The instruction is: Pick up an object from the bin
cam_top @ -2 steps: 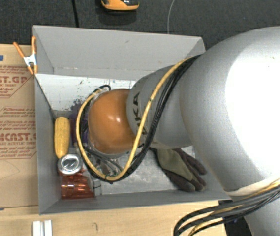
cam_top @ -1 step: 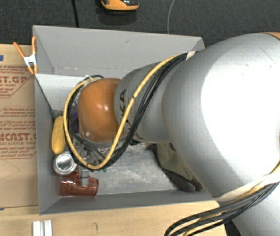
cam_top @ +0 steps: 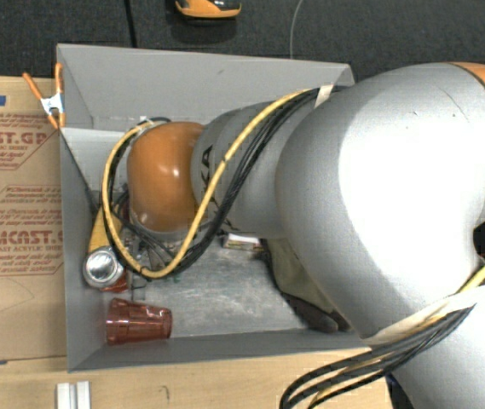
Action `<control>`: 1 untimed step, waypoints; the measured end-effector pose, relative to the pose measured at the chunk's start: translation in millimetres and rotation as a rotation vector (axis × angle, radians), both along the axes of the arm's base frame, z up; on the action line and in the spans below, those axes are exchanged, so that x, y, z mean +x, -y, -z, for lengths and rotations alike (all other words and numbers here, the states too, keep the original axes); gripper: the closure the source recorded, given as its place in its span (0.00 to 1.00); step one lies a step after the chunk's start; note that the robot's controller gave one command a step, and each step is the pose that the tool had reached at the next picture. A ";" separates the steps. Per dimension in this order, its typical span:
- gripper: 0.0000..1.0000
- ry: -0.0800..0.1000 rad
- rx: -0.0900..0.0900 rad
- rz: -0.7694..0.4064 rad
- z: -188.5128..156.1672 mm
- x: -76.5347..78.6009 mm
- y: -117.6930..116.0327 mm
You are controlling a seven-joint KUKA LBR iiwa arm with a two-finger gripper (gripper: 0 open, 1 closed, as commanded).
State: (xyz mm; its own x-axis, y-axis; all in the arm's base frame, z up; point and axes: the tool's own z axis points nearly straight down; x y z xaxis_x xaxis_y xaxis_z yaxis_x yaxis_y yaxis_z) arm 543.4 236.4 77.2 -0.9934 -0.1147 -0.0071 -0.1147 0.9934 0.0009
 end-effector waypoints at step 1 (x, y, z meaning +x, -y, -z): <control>1.00 0.001 0.000 0.000 0.0 0.3 0.1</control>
Offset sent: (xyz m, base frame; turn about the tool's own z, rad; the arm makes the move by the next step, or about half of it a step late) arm -0.0058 -0.0010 0.1645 0.0082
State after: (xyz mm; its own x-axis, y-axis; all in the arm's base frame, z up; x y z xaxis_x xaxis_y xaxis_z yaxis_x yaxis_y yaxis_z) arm 543.6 236.4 77.2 -0.9933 -0.1150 -0.0080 -0.1151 0.9934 0.0011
